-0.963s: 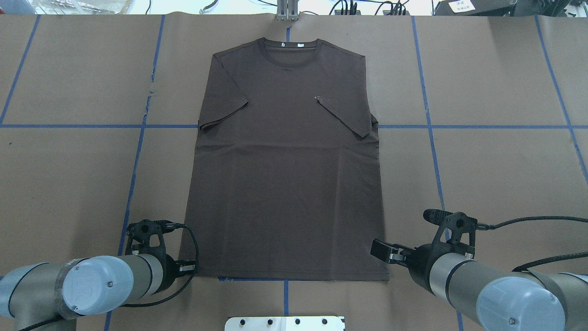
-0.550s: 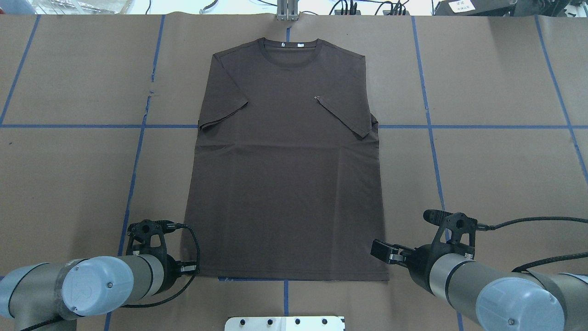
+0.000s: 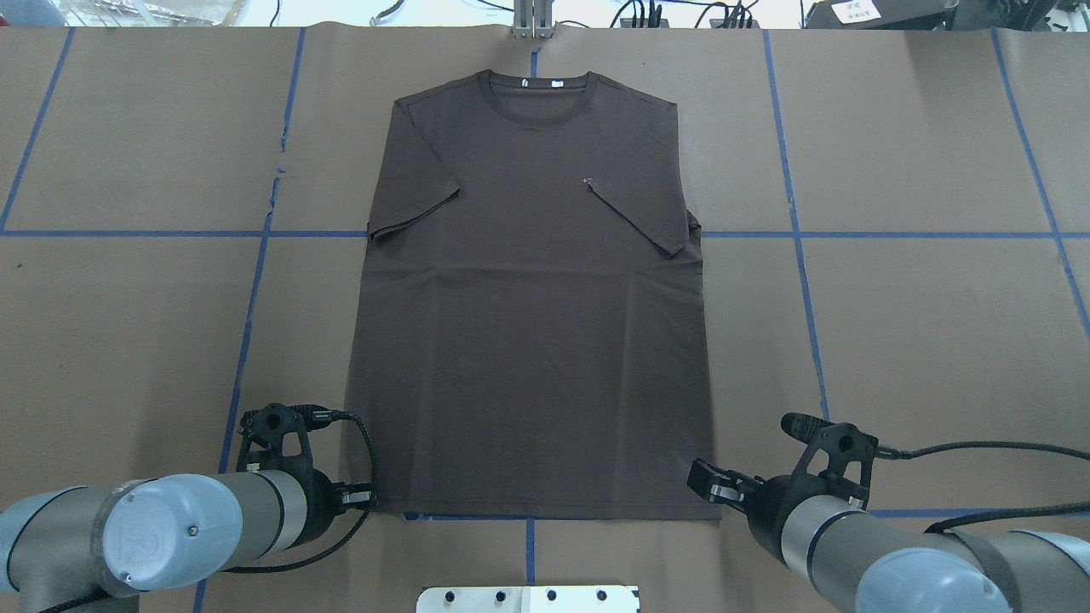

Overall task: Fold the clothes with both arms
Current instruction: 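Grasp the two hem corners with both grippers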

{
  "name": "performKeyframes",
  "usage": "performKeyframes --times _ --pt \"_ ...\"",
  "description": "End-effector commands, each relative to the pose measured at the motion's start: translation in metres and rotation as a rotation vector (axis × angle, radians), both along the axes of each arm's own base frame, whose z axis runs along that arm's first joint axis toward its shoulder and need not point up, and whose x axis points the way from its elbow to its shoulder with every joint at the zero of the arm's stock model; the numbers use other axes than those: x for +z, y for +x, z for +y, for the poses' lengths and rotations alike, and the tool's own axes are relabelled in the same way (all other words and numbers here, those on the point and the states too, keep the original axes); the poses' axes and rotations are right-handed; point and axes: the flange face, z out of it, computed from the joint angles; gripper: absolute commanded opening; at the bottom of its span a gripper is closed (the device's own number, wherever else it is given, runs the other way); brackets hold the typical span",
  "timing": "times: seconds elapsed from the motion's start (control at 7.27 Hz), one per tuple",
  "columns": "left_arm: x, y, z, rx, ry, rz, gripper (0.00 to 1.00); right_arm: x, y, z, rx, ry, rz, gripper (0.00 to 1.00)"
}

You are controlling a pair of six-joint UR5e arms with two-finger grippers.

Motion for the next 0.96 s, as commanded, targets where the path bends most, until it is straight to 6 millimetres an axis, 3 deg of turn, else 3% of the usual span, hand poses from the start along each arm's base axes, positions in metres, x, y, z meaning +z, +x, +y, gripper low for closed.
performKeyframes --times 0.0,0.55,0.83 --pt "-0.010 0.003 0.000 0.000 0.003 0.019 0.00 0.010 -0.021 0.021 0.063 -0.041 0.053 0.70" --pt "-0.011 0.003 0.000 0.003 0.002 0.023 0.00 0.009 -0.058 0.028 0.088 -0.048 0.105 0.66" --pt "-0.010 0.003 0.000 0.003 0.001 0.020 0.00 0.018 -0.062 0.028 0.091 -0.041 0.126 0.64"
